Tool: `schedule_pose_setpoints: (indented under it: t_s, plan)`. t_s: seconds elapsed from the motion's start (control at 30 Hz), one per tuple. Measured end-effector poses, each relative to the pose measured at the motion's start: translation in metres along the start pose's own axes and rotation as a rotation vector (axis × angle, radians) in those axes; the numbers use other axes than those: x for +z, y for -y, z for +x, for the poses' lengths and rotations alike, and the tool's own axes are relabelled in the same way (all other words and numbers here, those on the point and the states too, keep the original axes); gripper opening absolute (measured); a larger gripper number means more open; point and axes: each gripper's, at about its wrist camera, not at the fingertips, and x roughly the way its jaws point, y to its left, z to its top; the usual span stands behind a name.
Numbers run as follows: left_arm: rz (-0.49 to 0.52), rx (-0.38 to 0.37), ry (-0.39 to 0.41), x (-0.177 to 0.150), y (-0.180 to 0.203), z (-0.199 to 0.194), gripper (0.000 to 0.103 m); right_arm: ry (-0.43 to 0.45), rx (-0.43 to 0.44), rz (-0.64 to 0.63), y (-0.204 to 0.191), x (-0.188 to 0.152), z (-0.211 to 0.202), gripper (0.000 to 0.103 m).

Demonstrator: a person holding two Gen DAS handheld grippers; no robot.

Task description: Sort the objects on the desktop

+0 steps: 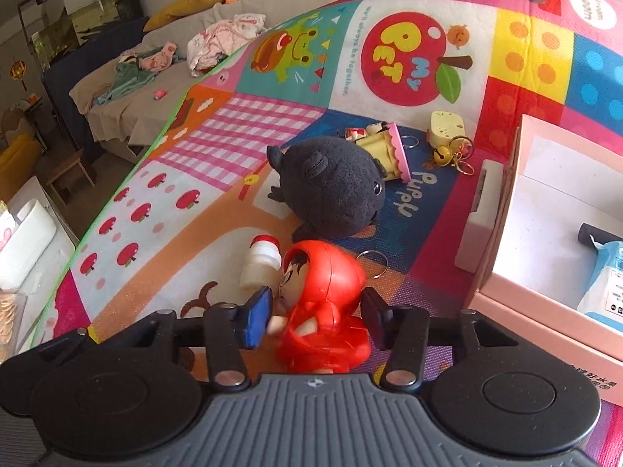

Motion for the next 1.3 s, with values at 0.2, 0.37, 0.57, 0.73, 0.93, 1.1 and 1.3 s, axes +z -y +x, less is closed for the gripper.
schedule_pose_setpoints:
  t_s: [0.2,0.37,0.57,0.73,0.93,1.1,1.3]
  plan:
    - [-0.006,-0.015,-0.008,0.000,0.003,0.001,0.102,0.167,0.016,0.092,0.029,-0.001,-0.079,0.044]
    - [0.002,-0.038,-0.009,0.004,0.013,0.006,0.102,0.211,-0.058,0.140,0.058,-0.039,-0.130,0.042]
    - [0.039,-0.044,-0.007,0.012,0.031,0.013,0.102,0.145,-0.090,0.295,0.094,-0.099,-0.139,0.024]
    - [0.053,-0.029,0.004,0.022,0.041,0.016,0.102,0.172,-0.164,0.324,0.102,-0.124,-0.140,0.024]
    - [0.019,0.017,0.005,0.027,0.039,0.018,0.102,0.196,-0.233,0.277,0.093,-0.146,-0.137,0.078]
    - [-0.030,-0.005,0.032,0.035,0.040,0.018,0.102,0.183,-0.257,0.247,0.086,-0.158,-0.130,0.082]
    - [0.020,0.009,0.070,0.046,0.055,0.019,0.102,0.229,-0.270,0.268,0.091,-0.127,-0.134,0.084]
